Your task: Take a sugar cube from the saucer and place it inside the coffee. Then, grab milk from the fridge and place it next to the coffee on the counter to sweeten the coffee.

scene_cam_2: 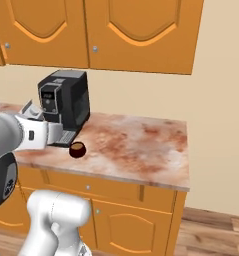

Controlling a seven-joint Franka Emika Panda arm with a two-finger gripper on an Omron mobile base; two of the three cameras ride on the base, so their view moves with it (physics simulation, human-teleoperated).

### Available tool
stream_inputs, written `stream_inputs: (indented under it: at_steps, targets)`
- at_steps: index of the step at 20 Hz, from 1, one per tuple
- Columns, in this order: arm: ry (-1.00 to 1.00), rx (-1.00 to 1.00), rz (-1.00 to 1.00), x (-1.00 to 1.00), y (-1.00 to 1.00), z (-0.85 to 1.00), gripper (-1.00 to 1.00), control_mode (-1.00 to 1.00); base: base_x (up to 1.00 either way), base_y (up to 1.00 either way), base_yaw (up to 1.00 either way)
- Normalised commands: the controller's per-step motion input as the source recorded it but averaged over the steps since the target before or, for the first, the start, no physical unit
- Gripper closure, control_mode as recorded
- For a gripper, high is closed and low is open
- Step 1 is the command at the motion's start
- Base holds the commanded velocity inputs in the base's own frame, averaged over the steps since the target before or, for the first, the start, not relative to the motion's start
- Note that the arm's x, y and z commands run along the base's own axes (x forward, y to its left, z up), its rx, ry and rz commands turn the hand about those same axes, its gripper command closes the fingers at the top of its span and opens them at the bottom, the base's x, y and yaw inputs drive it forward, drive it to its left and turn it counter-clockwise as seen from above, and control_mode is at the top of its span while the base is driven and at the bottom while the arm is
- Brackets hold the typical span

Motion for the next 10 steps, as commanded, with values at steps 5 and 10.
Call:
stream_inputs:
  at_steps: [5, 10]
  targets:
    - [0.00, 0.00, 0.00, 0.00, 0.00, 0.00, 1.00, 1.00, 0.00, -0.32, 0.10]
    - [0.00, 0.00, 0.30, 0.00, -0.56, -0.01, 1.00, -1.00, 0.00, 0.00, 0.00]
